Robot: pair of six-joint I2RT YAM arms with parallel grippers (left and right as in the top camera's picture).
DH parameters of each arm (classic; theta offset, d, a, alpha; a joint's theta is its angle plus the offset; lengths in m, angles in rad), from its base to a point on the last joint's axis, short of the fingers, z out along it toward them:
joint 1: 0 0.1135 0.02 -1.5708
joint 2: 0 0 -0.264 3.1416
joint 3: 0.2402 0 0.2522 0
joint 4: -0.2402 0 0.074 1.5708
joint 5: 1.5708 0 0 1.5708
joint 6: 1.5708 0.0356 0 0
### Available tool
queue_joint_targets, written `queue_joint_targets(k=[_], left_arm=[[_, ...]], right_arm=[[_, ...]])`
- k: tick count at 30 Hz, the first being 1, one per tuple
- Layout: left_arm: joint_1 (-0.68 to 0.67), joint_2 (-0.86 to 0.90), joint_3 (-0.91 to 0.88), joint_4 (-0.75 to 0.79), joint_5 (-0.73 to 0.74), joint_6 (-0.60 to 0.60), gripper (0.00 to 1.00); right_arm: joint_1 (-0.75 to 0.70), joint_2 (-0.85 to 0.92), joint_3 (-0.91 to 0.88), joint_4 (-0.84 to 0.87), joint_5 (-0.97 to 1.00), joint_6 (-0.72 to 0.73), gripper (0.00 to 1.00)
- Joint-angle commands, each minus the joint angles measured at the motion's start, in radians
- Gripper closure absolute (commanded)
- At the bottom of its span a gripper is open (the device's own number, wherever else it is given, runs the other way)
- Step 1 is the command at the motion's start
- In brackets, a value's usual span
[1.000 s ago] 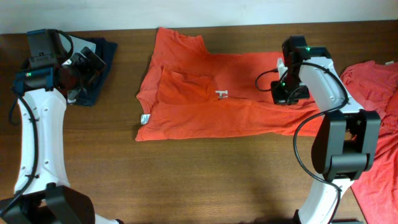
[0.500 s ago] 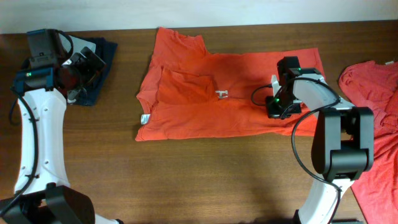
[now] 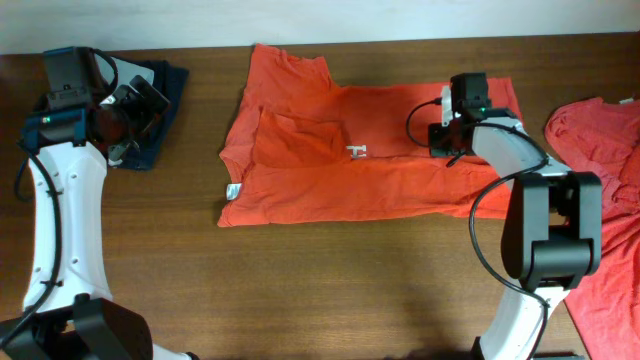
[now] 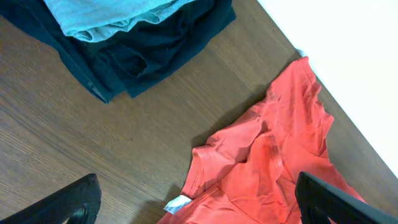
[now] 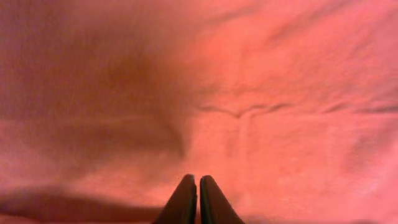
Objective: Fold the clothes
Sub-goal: 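Pull the right edge rightward with the right gripper to smooth it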
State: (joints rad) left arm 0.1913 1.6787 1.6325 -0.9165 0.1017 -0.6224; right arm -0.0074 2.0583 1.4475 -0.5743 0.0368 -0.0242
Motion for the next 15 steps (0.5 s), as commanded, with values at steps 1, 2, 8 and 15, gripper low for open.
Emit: queue_joint_targets(k=[1, 2, 8, 15], left_arm=[[0.003, 0.016, 0.018, 0.002, 0.007, -0.006, 0.01], [0.003, 0.016, 0.018, 0.002, 0.007, -0.006, 0.01], [0.003, 0.016, 0.018, 0.002, 0.007, -0.006, 0.01], [0.003, 0.016, 0.018, 0.002, 0.007, -0.006, 0.01]], right_arm=[[-0.034, -0.019, 0.131, -0.085, 0.028, 0.006, 0.91], [-0.043, -0.023, 0.169, -0.138, 0.027, 0.007, 0.91], [-0.093, -0.027, 0.314, -0.497, 0.019, 0.008, 0.91], [-0.11, -0.006, 0.208, -0.597, -0.018, 0.018, 0.93]])
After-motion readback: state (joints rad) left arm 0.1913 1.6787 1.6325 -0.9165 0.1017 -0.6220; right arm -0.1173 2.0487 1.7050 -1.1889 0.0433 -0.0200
